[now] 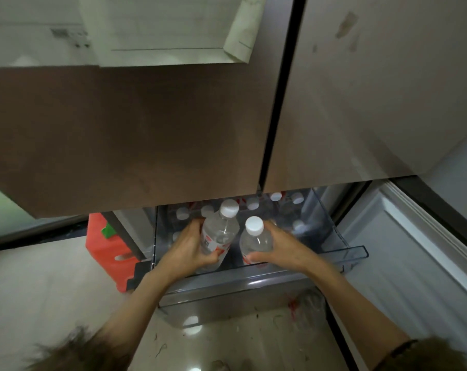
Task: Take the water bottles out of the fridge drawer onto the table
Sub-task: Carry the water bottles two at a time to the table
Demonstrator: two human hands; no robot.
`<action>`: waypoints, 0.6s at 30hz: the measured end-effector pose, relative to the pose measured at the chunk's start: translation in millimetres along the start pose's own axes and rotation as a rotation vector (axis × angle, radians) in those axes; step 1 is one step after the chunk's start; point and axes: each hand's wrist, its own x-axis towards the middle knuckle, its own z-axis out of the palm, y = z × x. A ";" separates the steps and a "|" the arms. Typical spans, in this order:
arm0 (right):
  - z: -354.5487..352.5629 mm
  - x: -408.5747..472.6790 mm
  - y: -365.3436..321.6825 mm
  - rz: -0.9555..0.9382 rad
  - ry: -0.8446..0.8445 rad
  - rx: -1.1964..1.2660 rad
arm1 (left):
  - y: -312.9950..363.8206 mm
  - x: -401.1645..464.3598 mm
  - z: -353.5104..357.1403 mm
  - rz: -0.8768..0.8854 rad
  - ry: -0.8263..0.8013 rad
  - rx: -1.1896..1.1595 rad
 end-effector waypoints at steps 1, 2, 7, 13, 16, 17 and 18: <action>0.5 -1.3 -0.7 -0.019 0.022 0.001 | 0.0 -2.2 -1.8 0.005 0.015 -0.003; 1.2 -2.6 -0.7 -0.034 0.052 0.011 | 0.5 -4.8 -4.2 0.013 0.033 -0.005; 10.2 -19.2 -3.5 -0.127 0.209 0.072 | 13.2 -23.1 -19.7 0.095 0.120 0.013; 0.4 -50.8 -26.1 -0.279 0.253 0.008 | 41.8 -55.9 -38.4 0.187 0.220 0.090; -9.8 -71.7 -44.4 -0.368 0.283 0.049 | 64.5 -78.7 -48.1 0.218 0.287 0.086; -13.6 -78.3 -50.5 -0.396 0.292 0.065 | 71.4 -86.2 -50.9 0.218 0.315 0.071; -17.3 -84.9 -56.3 -0.422 0.305 0.084 | 77.8 -93.6 -53.1 0.211 0.346 0.053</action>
